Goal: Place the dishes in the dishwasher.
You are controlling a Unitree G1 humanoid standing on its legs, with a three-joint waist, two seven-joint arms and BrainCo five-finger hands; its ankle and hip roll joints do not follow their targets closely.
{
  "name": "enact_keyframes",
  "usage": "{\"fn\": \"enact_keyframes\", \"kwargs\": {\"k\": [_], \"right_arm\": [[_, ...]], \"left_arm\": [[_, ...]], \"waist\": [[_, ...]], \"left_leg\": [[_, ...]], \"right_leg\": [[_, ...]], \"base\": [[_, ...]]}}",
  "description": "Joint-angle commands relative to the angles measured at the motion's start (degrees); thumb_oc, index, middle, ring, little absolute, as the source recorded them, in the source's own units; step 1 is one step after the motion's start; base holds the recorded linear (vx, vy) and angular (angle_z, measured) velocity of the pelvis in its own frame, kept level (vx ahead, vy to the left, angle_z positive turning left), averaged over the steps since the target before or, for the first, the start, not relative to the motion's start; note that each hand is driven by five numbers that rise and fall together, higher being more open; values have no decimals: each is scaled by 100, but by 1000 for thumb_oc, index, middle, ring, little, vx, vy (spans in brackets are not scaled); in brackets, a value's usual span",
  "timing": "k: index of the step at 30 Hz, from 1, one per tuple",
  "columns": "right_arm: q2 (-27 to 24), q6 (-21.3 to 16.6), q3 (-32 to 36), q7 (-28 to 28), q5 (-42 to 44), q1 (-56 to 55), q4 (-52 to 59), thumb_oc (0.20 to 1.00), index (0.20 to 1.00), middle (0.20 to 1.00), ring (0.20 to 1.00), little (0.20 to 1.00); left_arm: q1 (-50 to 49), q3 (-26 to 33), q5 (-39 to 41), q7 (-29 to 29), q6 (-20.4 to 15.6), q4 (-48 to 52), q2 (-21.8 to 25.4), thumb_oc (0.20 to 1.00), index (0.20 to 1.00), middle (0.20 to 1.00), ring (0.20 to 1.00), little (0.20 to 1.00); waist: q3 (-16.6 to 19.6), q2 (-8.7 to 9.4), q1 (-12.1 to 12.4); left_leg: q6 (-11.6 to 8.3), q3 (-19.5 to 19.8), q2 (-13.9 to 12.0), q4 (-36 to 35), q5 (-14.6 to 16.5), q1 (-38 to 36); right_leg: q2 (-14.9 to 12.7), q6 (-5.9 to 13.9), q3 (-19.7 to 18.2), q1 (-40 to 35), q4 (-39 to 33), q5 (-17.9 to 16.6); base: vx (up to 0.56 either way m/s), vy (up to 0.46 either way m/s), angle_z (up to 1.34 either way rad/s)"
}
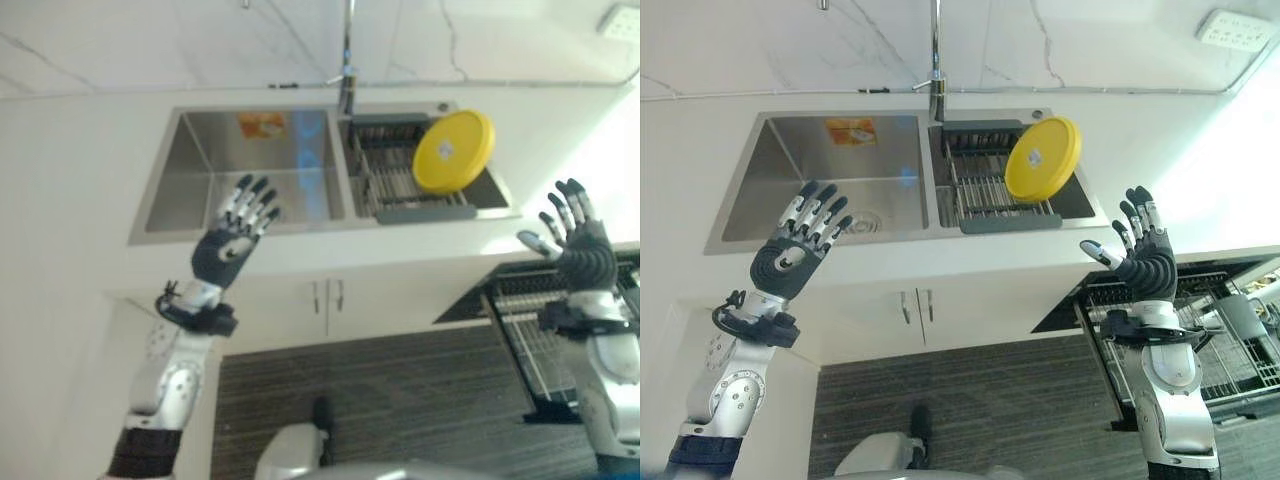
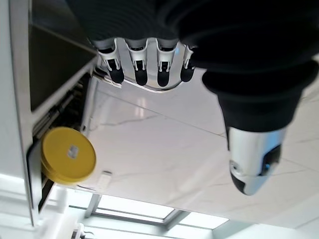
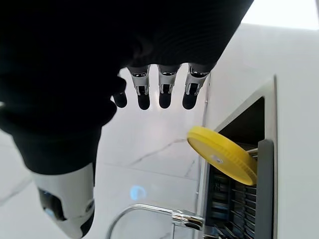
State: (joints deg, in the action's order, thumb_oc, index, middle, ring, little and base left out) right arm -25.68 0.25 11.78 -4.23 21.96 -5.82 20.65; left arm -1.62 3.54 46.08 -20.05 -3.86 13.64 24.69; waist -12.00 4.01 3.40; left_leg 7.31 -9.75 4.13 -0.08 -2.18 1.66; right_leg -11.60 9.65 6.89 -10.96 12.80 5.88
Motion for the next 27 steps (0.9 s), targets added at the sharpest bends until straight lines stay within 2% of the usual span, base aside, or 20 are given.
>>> {"fn": "enact_keyframes", "kwargs": {"k": [1,3,4,5,7,8,9,10,11,12,13,14,17,18,19,21,24,26,27], "right_arm": [[-171,-249,144,148,31,163,18,1000,1000,1000,1000,1000],[-65,-358,105,226,57,111,88,1000,1000,1000,1000,1000],[-29,-385,48,276,95,98,128,1000,1000,1000,1000,1000],[-18,-329,-9,268,96,128,106,1000,1000,1000,1000,1000],[-66,-252,-39,317,333,155,-11,1000,1000,1000,1000,1000],[-106,-318,5,476,520,144,-61,1000,1000,1000,1000,1000],[-118,-367,35,570,636,128,-76,1000,1000,1000,1000,1000],[-120,-425,72,704,751,116,-96,1000,1000,1000,1000,1000],[-117,-489,90,826,1007,128,-94,1000,1000,1000,1000,1000],[-58,-274,8,824,1196,193,-73,1000,1000,1000,1000,1000],[-18,-99,-32,727,1270,204,-55,1000,1000,1000,1000,1000],[-14,-71,-38,529,1307,190,-76,1000,1000,1000,1000,1000],[-51,-1,-229,406,1286,474,-100,1000,1000,1000,1000,1000],[-139,113,-238,353,1396,550,-24,1000,1000,1000,1000,1000],[-165,159,-210,324,1437,573,-21,1000,1000,1000,1000,1000],[-198,184,-144,226,1498,583,-8,1000,1000,1000,1000,1000],[-301,147,10,333,1564,563,119,1000,1000,1000,1000,1000],[-345,71,43,187,1374,590,174,1000,1000,1000,1000,1000],[-361,11,65,144,1371,596,156,1000,1000,1000,1000,1000]], "left_arm": [[-118,127,-89,-171,-92,553,32,1000,1000,1000,1000,1000],[-180,132,-250,-287,-45,643,0,1000,1000,1000,1000,1000],[-222,121,-381,-303,-82,675,-18,1000,1000,1000,1000,1000],[-223,103,-424,-281,-107,666,-37,1000,1000,1000,1000,1000],[-121,80,-388,-144,-102,621,23,1000,1000,1000,1000,1000],[-33,76,-332,-107,-115,568,90,1000,1000,1000,1000,1000],[-2,71,-315,-103,-132,541,112,1000,1000,1000,1000,1000],[23,55,-332,-83,-159,515,122,1000,1000,1000,1000,1000],[50,-3,-401,-35,-168,500,109,1000,1000,1000,1000,1000],[86,-112,-466,44,-141,498,77,1000,1000,1000,1000,1000],[74,-133,-468,53,-125,484,82,1000,1000,1000,1000,1000],[56,-111,-439,43,-69,526,138,1000,1000,1000,1000,1000],[73,-112,-285,165,-28,551,155,1000,1000,1000,1000,1000],[48,-125,-294,241,-6,615,124,1000,1000,1000,1000,1000],[61,-136,-275,276,15,635,108,1000,1000,1000,1000,1000],[83,-162,-219,270,45,638,58,1000,1000,1000,1000,1000],[-64,-101,-203,205,-21,720,-26,1000,1000,1000,1000,1000],[-27,-148,-215,113,-55,703,-38,1000,1000,1000,1000,1000],[1,-181,-209,99,-58,693,-27,1000,1000,1000,1000,1000]], "waist": [[416,-94,16],[408,-152,4],[381,-212,-16],[353,-235,-42],[287,-237,-110],[208,-217,-189],[158,-209,-244],[108,-181,-326],[48,-162,-460],[26,-161,-552],[30,-161,-605],[49,-154,-624],[235,-180,-611],[317,-258,-683],[334,-280,-706],[339,-302,-725],[315,-328,-698],[272,-403,-724],[253,-412,-756]], "left_leg": [[-456,360,-150,-373,151,-58],[-357,501,-75,-388,249,-159],[-342,565,-88,-385,306,-261],[-349,559,-97,-385,343,-322],[-405,567,-126,-398,380,-437],[-434,575,-159,-400,464,-551],[-452,598,-182,-396,514,-615],[-489,643,-207,-392,594,-709],[-563,704,-274,-377,729,-866],[-624,730,-365,-395,850,-1036],[-655,712,-436,-408,926,-1151],[-661,703,-506,-401,996,-1201],[-914,384,-882,-462,1000,-1386],[-1077,208,-1145,-492,931,-1503],[-1129,135,-1236,-491,857,-1479],[-1194,85,-1325,-436,743,-1395],[-1233,209,-1227,-77,746,-1154],[-1337,-170,-1349,-403,347,-982],[-1367,-332,-1406,-415,274,-915]], "right_leg": [[591,-20,29,131,447,-280],[794,13,-100,504,1561,-554],[847,-27,-51,869,2082,-588],[800,-74,24,1100,2142,-549],[617,-169,285,1338,1512,-279],[424,-164,398,1493,940,-394],[351,-151,410,1542,676,-460],[236,-113,328,1611,234,-578],[31,8,138,1672,-456,-888],[-165,150,11,1764,-851,-1250],[-259,218,-35,1815,-1006,-1452],[-283,251,-58,1798,-1008,-1399],[-180,293,384,1434,-1392,-1272],[-3,146,466,1335,-1423,-1133],[67,81,471,1288,-1427,-1079],[190,-24,459,1186,-1473,-1013],[309,-161,418,1033,-1558,-941],[327,-144,571,881,-1615,-861],[292,-125,661,853,-1624,-839]], "base": [[109,201,11],[125,214,14],[126,173,20],[158,120,14],[182,-67,-12],[188,-174,-19],[211,-239,-6],[293,-328,21],[413,-487,45],[470,-574,47],[443,-611,60],[357,-657,46],[268,-672,56],[205,-557,33],[158,-458,18],[61,-235,15],[46,-148,-1],[-34,30,14],[-46,52,59]]}}
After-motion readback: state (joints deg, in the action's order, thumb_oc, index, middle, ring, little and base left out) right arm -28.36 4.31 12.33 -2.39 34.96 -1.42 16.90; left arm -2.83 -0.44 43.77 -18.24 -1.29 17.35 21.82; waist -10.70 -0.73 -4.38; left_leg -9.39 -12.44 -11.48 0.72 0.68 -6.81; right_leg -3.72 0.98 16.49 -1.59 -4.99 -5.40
